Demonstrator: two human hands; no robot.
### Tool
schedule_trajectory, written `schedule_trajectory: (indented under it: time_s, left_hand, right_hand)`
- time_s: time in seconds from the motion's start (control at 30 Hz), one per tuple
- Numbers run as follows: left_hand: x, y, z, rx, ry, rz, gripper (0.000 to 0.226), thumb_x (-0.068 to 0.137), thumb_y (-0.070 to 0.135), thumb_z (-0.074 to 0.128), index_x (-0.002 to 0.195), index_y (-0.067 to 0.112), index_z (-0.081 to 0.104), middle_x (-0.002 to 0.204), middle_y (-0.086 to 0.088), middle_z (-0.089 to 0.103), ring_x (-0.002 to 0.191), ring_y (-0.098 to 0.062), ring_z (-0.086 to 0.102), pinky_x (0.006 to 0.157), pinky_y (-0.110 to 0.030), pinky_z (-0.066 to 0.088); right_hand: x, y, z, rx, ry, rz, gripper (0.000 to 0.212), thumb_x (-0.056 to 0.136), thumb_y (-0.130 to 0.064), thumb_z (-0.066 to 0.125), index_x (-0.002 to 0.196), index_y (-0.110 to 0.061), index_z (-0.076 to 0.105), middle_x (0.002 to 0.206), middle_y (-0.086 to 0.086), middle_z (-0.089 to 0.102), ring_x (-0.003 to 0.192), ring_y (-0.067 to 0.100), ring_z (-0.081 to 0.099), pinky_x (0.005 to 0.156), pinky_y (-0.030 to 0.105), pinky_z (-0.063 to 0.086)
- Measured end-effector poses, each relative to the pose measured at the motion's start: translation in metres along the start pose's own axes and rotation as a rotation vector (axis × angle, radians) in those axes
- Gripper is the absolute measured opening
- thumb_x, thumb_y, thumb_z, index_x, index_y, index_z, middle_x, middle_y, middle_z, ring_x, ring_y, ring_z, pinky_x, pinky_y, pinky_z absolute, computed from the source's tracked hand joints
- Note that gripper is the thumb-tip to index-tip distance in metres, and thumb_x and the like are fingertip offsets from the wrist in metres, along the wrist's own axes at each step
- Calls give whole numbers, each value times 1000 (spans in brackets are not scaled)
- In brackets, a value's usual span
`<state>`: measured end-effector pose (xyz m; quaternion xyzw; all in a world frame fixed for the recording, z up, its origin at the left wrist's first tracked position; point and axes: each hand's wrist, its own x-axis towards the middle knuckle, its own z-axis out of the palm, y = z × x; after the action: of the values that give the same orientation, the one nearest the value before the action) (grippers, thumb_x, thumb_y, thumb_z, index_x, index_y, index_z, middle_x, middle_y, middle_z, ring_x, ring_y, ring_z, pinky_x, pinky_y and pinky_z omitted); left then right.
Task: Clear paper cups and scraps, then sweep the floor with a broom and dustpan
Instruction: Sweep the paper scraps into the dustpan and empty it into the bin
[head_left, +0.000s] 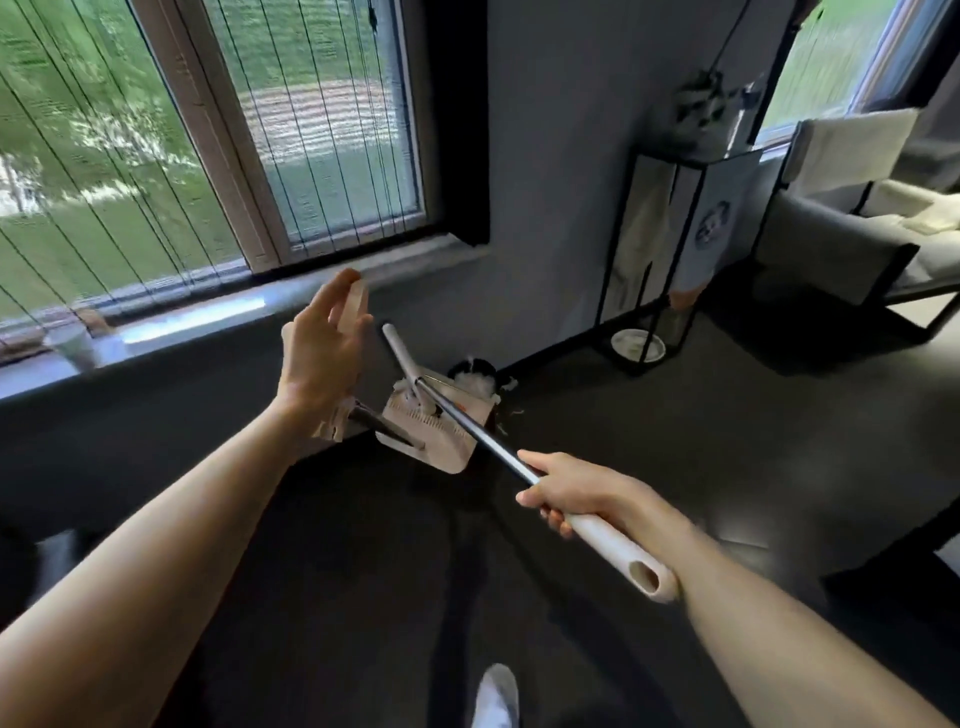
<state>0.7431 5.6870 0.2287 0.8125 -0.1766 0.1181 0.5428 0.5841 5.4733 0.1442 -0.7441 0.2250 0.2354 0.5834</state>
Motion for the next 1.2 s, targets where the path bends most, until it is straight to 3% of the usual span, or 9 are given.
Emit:
schedule_trajectory:
  time_s: [0.13, 0.23, 0.3, 0.47, 0.57, 0.63, 0.77, 0.9, 1.2]
  left_hand:
    - [78, -23, 39, 152, -85, 72, 48, 94, 16, 58, 138, 33, 48, 123, -15, 64, 87, -35, 69, 69, -44, 59]
    - [122, -31, 76, 230, -78, 179, 43, 95, 20, 59, 137, 24, 52, 127, -5, 63, 100, -9, 64, 91, -27, 53]
    - [138, -34, 108, 260, -116, 180, 41, 95, 26, 60, 135, 24, 55, 124, -1, 65, 101, -2, 63, 90, -14, 47]
    - [139, -51, 173, 427, -436, 162, 44, 92, 38, 59, 134, 40, 45, 110, -4, 70, 101, -26, 64, 86, -32, 51]
    - [132, -50, 194, 406, -446, 134, 42, 96, 42, 51, 138, 36, 47, 116, -4, 68, 106, -24, 63, 89, -32, 50]
    - [118, -42, 207, 357, -468, 88, 47, 95, 50, 41, 138, 36, 49, 113, 3, 69, 100, -18, 65, 87, -26, 48]
    - [99, -28, 235, 332, -456, 19, 47, 99, 41, 45, 141, 55, 31, 62, 5, 58, 81, -10, 61, 71, -27, 49]
    - [84, -13, 263, 411, -539, -88, 68, 95, 44, 51, 144, 60, 7, 52, 2, 52, 53, -10, 55, 73, -30, 51]
    - [70, -1, 323, 623, -898, -60, 54, 95, 54, 44, 146, 37, 35, 112, -4, 65, 103, -22, 60, 81, -30, 44]
  right_hand:
    - [77, -25, -45, 116, -32, 5, 75, 94, -6, 53, 151, -37, 17, 61, 1, 45, 39, 3, 43, 37, 18, 38]
    - [124, -43, -78, 173, -51, 13, 76, 93, -7, 54, 151, -38, 16, 56, -2, 47, 40, 4, 44, 37, 18, 39]
    - [147, -51, -94, 203, -63, 24, 76, 93, -8, 54, 151, -39, 15, 58, -1, 47, 41, 4, 45, 38, 18, 39]
    - [177, -41, -138, 328, -46, 71, 75, 95, -6, 53, 152, -35, 14, 55, 1, 45, 38, 5, 42, 36, 17, 37]
    - [179, -34, -176, 396, -58, 110, 73, 96, -2, 50, 153, -29, 12, 57, 2, 36, 33, 4, 37, 33, 14, 33]
    - [178, -26, -206, 431, -84, 138, 70, 97, -1, 49, 153, -26, 15, 60, 2, 34, 32, 3, 35, 31, 13, 31]
    - [165, -13, -262, 426, -121, 145, 69, 97, 0, 47, 152, -27, 16, 62, 2, 34, 31, 2, 35, 29, 12, 30]
    - [144, 7, -299, 421, -131, 112, 69, 97, -1, 49, 152, -29, 17, 57, 2, 39, 33, 2, 35, 30, 12, 30]
    - [113, 32, -360, 498, -98, 80, 70, 96, -1, 50, 152, -28, 19, 52, 4, 43, 34, 4, 37, 28, 15, 31]
